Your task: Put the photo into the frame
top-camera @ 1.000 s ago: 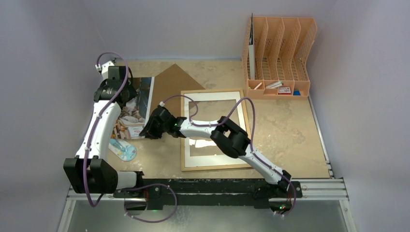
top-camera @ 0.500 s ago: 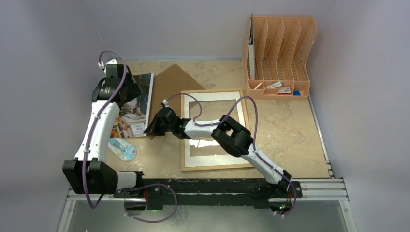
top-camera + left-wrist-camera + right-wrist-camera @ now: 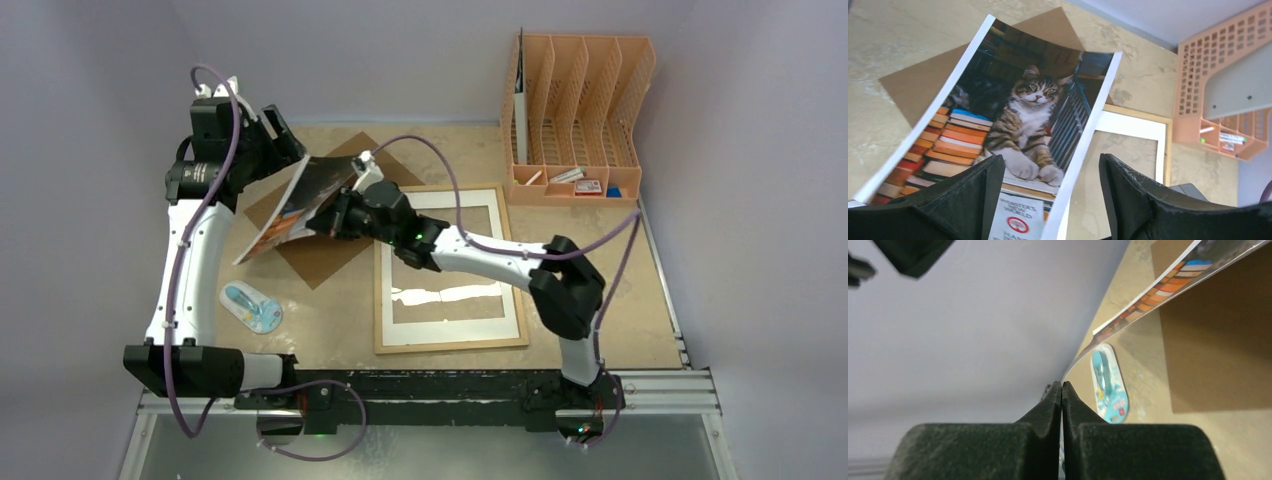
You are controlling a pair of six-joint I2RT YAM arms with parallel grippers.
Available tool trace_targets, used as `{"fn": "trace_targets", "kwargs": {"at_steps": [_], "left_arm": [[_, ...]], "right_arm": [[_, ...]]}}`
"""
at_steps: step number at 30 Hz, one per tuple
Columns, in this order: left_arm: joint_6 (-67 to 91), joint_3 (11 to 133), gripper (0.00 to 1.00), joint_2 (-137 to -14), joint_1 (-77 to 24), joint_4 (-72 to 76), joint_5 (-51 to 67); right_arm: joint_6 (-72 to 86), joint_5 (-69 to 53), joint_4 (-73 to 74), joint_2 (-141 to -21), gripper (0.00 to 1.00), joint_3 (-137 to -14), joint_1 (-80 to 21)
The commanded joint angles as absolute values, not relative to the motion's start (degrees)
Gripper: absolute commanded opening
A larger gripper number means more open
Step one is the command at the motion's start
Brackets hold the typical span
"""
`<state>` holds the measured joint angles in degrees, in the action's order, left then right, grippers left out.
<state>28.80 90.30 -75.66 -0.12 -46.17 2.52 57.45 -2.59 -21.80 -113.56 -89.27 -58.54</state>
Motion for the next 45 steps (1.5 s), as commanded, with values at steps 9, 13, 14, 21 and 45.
{"fn": "trace_targets", "kwargs": {"at_steps": [9,13,14,21,45], "left_arm": [[26.85,84.83,0.75,-81.43,-1.87,-44.61,17.34],[28.13,80.47,0.71,-84.08,-6.32,-42.7,15.22],[28.13,78.03,0.7,-84.68,-7.02,-41.78,14.23],[25.0,63.62,0.68,-85.19,-8.17,-35.97,-5.68],[25.84,55.59,0.65,-91.08,-8.24,-33.14,-10.82]], "right_arm": [[44.83,-9.61,-4.59,-89.35,0.0,-58.62,-52.48],[41.79,-13.41,-0.91,-82.83,0.0,-50.22,-49.86],[41.67,-13.56,-1.03,-81.5,0.0,-48.66,-49.69],[41.28,-12.58,-2.24,-78.78,0.0,-40.75,-46.66],[38.91,-2.52,-13.59,-93.65,0.71,-51.0,-38.67]]}}
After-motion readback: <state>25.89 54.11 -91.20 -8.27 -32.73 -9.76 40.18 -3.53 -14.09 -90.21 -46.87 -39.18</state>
